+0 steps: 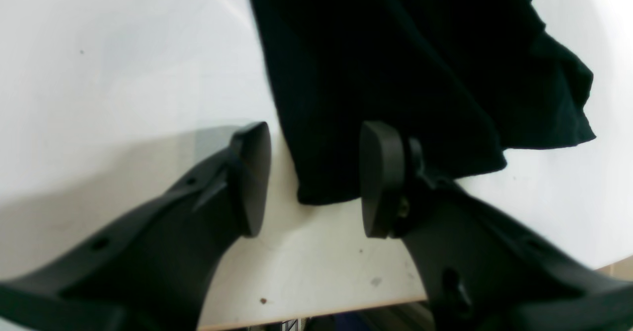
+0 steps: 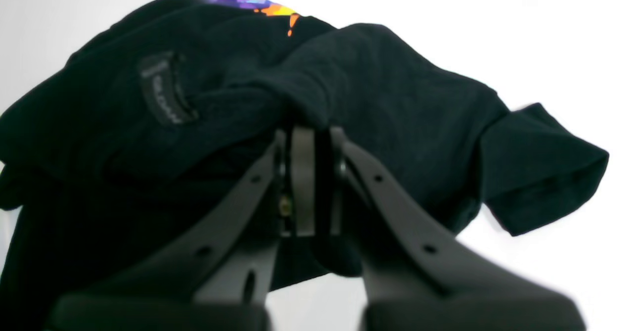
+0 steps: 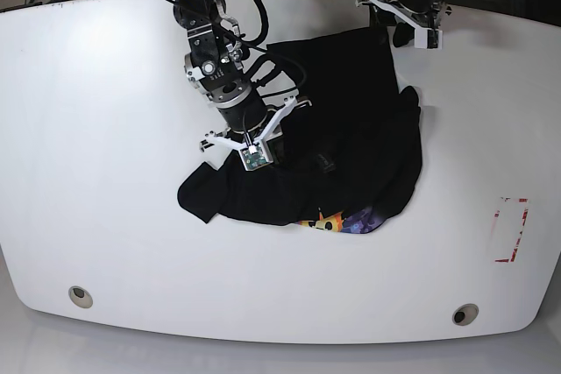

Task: Layout the t-shirt on the table in an organized manner, then fold the t-shirt properly
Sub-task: 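Lower the left gripper and grasp the t-shirt's opposite edge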

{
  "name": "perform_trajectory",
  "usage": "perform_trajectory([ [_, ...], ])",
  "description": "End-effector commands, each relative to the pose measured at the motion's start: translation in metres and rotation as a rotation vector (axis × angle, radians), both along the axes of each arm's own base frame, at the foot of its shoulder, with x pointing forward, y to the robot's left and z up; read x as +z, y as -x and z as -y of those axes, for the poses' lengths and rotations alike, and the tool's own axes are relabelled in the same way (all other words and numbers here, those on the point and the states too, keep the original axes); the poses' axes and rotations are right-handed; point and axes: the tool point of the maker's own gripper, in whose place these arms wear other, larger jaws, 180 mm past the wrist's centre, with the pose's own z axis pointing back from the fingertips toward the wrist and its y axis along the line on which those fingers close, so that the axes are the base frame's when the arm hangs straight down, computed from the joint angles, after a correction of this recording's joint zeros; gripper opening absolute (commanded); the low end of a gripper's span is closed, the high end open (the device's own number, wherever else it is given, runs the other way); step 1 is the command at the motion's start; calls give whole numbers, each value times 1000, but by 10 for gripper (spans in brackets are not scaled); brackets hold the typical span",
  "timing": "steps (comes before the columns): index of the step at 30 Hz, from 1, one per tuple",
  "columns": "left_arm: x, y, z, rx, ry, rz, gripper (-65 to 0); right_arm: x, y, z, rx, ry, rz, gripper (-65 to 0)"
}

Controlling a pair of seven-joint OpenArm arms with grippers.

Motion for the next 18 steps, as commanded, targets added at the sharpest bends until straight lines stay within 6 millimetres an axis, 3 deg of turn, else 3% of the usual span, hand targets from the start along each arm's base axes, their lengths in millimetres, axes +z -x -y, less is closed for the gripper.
perform_trajectory([
  [1, -8, 12, 9, -30, 6, -59, -369, 17, -7, -3, 3, -21, 56, -650],
  [14, -9, -2, 37, -87, 50, -37, -378, 17, -6, -3, 3, -22, 56, -650],
  [18, -11, -8, 36, -86, 50, -32, -436, 17, -6, -3, 3, -22, 56, -650],
])
